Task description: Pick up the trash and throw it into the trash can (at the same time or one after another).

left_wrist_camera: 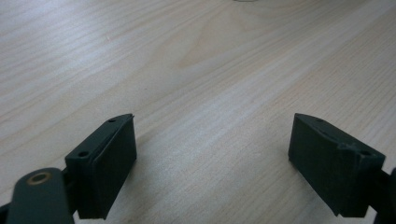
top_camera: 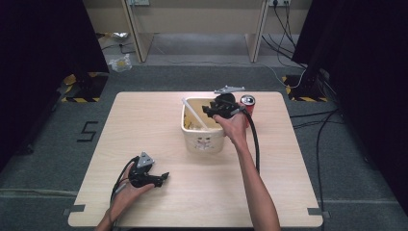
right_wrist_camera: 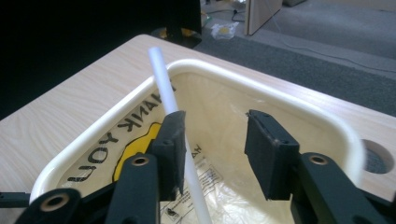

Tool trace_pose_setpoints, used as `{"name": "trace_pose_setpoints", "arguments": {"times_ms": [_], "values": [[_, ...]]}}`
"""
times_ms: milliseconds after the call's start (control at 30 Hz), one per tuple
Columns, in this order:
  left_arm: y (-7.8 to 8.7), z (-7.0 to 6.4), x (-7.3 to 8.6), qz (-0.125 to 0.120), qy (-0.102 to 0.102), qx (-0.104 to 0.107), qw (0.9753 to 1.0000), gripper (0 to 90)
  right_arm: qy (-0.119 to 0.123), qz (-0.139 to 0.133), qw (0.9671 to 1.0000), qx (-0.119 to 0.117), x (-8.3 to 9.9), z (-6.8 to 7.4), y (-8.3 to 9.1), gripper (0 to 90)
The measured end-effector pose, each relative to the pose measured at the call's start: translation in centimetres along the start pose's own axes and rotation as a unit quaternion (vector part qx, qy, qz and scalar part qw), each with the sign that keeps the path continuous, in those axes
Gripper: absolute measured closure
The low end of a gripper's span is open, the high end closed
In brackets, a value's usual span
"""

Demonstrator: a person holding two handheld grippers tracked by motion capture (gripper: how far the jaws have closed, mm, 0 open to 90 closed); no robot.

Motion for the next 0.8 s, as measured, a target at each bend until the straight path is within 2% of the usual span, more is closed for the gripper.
{"name": "trace_pose_setpoints", "arguments": {"times_ms": [267,433,533,567,800], "values": [[0.0,0.0,0.0,-0.001,0.001,0.0,1.0,14.4,-0.015,-0.018,0.9995,0.022,-0.4,-1.9,1.6,45.3],[0.0,0.0,0.0,-0.001,0.001,0.0,1.0,14.4,-0.022,-0.026,0.9991,0.026,-0.4,-2.6,2.3,37.3],[0.0,0.0,0.0,-0.001,0.001,0.0,1.0,14.4,-0.032,-0.029,0.9983,0.039,-0.2,-3.7,3.0,31.7],[0.0,0.0,0.0,-0.001,0.001,0.0,1.0,14.4,-0.032,-0.029,0.9983,0.039,-0.2,-3.7,3.0,31.7],[0.0,0.0,0.0,-0.001,0.001,-0.001,1.0,14.4,-0.04,-0.031,0.9959,0.076,0.4,-6.0,4.4,26.5]]}}
Point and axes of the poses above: each handheld gripper's, and its own axes: y roughly backward along the jaws, x roughly out of its underside, z roughly to its left, the point moved 6 cm from there along -y, roughly forward along the jaws, and after that the axes turned 14 degrees about x, right-handed, at the moved point
